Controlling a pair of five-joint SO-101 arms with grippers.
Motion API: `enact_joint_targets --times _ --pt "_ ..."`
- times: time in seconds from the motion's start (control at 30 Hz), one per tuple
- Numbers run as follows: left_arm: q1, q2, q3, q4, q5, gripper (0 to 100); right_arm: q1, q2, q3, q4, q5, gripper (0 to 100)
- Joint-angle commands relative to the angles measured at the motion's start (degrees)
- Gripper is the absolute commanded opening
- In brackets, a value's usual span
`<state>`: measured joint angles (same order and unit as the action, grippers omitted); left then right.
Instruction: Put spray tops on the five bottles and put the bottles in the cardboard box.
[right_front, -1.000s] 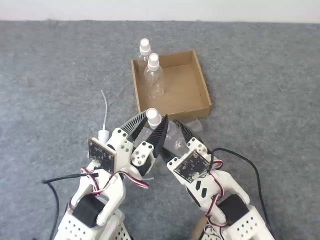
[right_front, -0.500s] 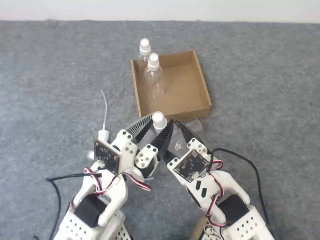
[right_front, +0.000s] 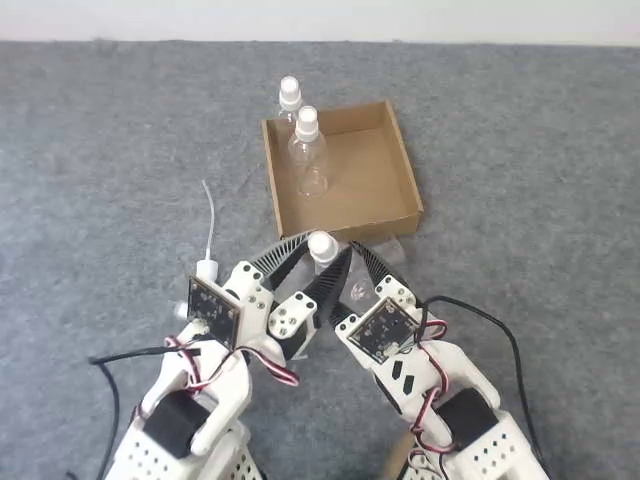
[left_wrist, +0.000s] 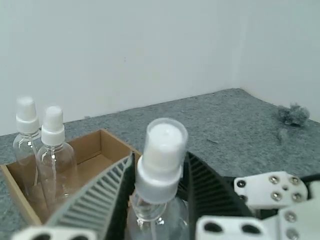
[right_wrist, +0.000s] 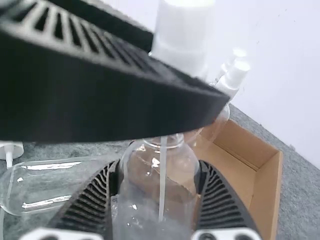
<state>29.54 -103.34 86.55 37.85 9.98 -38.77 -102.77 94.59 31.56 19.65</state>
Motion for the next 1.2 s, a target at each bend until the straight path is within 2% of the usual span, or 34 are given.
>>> enact_joint_targets --times 0.0,0.27,0.67,0.77,1.17 --pt "0.1 -0.9 -4.4 1.6 -0.2 15 -0.2 -1.4 -4.1 0.3 0.6 4.0" --pt "-6.0 -0.9 -7.2 1.5 0.0 15 -0.2 -1.4 -4.1 0.4 0.6 4.0" --pt "-5.6 -1.0 -7.3 1.3 0.0 14 -0.4 -1.4 -4.1 0.3 0.6 4.0" --pt "-5.6 -1.0 -7.3 1.0 0.0 10 -0.6 -1.4 -4.1 0.5 0.6 4.0" --pt "-5.5 -0.8 0.2 -9.5 -0.3 6 -0.7 -1.4 -4.6 0.5 0.6 0.7"
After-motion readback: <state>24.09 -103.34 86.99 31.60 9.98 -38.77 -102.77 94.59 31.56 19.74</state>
